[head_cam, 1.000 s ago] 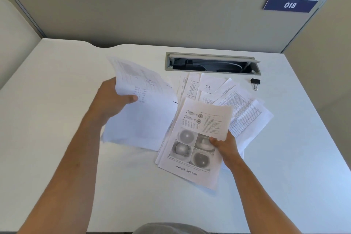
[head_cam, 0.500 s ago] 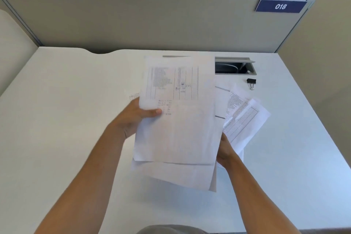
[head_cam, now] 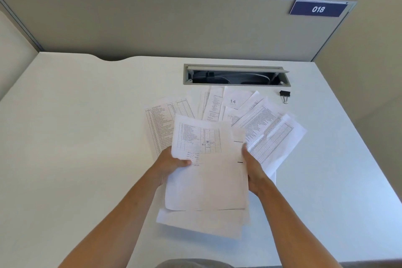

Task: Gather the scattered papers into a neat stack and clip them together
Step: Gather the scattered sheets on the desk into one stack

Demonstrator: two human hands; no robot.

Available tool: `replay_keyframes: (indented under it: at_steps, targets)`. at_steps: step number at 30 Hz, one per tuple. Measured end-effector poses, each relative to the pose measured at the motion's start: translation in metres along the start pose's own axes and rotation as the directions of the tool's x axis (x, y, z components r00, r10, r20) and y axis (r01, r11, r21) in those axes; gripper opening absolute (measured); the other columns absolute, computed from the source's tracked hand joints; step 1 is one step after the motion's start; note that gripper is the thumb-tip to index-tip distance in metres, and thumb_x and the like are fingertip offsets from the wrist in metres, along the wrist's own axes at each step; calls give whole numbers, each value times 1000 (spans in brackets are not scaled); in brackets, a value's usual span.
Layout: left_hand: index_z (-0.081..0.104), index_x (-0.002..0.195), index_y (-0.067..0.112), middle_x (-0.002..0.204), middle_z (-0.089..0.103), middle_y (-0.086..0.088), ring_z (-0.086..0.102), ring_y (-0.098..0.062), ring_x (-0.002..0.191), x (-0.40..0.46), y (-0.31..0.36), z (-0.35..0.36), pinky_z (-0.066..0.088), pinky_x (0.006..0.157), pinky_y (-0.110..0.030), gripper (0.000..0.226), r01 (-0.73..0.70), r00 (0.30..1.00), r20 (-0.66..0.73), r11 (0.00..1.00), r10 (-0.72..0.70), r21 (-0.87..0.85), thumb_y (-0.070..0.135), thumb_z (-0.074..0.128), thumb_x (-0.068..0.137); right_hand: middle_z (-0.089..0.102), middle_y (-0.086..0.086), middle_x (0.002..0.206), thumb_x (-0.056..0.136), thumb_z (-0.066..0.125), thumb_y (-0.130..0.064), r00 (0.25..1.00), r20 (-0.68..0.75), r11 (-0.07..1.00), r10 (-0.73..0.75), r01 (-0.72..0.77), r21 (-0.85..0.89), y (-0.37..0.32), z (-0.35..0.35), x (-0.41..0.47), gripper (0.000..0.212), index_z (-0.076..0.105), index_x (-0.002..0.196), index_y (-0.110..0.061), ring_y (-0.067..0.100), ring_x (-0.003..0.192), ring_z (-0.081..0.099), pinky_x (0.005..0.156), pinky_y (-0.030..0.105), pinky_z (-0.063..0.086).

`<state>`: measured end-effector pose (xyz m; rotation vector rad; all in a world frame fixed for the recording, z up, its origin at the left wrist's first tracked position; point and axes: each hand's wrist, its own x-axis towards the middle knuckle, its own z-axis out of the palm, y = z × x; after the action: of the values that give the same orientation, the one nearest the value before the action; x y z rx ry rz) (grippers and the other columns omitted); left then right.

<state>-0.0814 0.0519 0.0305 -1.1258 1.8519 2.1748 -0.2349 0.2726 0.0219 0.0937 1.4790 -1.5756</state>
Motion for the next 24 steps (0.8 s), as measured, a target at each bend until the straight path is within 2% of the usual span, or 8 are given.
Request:
replay_keyframes:
  at_steps: [2, 3, 5, 8, 12, 17, 21, 24]
  targets:
    - [64, 124, 16, 116, 73, 1, 66, -18, 111, 1, -2, 2, 48, 103, -42, 64, -19, 1000, -19, 999, 19, 32, 2, 87, 66, 73, 10, 118, 97, 62, -23, 996, 12, 988, -92, 93, -120, 0, 4, 0, 36, 59, 132, -14, 31, 109, 69, 92, 50, 56]
    - [64, 123, 17, 115, 72, 3, 66, -16, 109, 1, -1, 3, 48, 104, -41, 63, -36, 999, -19, 998, 37, 55, 2, 86, 67, 73, 10, 117, 92, 66, -9, 992, 6, 978, -128, 128, -165, 1, 3, 1, 39, 59, 130, -12, 32, 109, 69, 90, 47, 58]
    - [65, 116, 24, 110, 72, 10, 66, -8, 105, -3, 4, 5, 49, 102, -35, 53, -79, 997, -7, 993, 80, 83, 2, 84, 72, 73, 9, 116, 86, 69, 3, 984, 24, 961, -177, 178, -212, -2, 4, 0, 45, 60, 127, -12, 34, 112, 67, 87, 44, 59]
    - [61, 106, 35, 103, 69, 18, 63, 4, 97, -8, 14, 0, 50, 94, -23, 49, -134, 991, -7, 988, 134, 73, 4, 82, 75, 72, 6, 120, 84, 72, 1, 957, 91, 914, -274, 289, -284, -16, 6, -7, 48, 60, 128, -16, 29, 111, 68, 91, 46, 57]
    - [52, 133, 24, 124, 68, 5, 65, -14, 114, -14, 27, -8, 52, 100, -41, 73, -250, 968, -44, 967, 248, -46, 20, 88, 70, 72, 7, 119, 84, 75, -4, 903, 164, 831, -397, 429, -353, -51, 17, -24, 47, 60, 127, -14, 27, 108, 70, 89, 46, 58]
    - [50, 134, 17, 131, 65, -9, 61, -29, 121, -27, 53, -5, 50, 98, -44, 83, -383, 918, -9, 879, 397, -284, 26, 91, 62, 76, 3, 107, 84, 71, 0, 833, 256, 767, -490, 552, -328, -91, 30, -46, 35, 65, 115, -13, 24, 100, 72, 80, 34, 59]
    - [63, 120, 11, 118, 72, -8, 68, -26, 109, -45, 88, 0, 57, 89, -42, 55, -544, 837, -176, 824, 519, -158, 8, 85, 70, 77, -5, 98, 84, 71, 3, 777, 230, 699, -586, 629, -342, -107, 35, -49, 28, 69, 105, -16, 17, 95, 72, 81, 32, 58]
    - [64, 117, 9, 111, 74, -1, 70, -19, 104, -53, 107, 3, 58, 84, -36, 49, -643, 739, -287, 765, 609, -31, 4, 84, 72, 77, -8, 96, 84, 73, -1, 713, 175, 642, -679, 693, -329, -112, 35, -49, 24, 72, 99, -19, 16, 92, 72, 84, 35, 57]
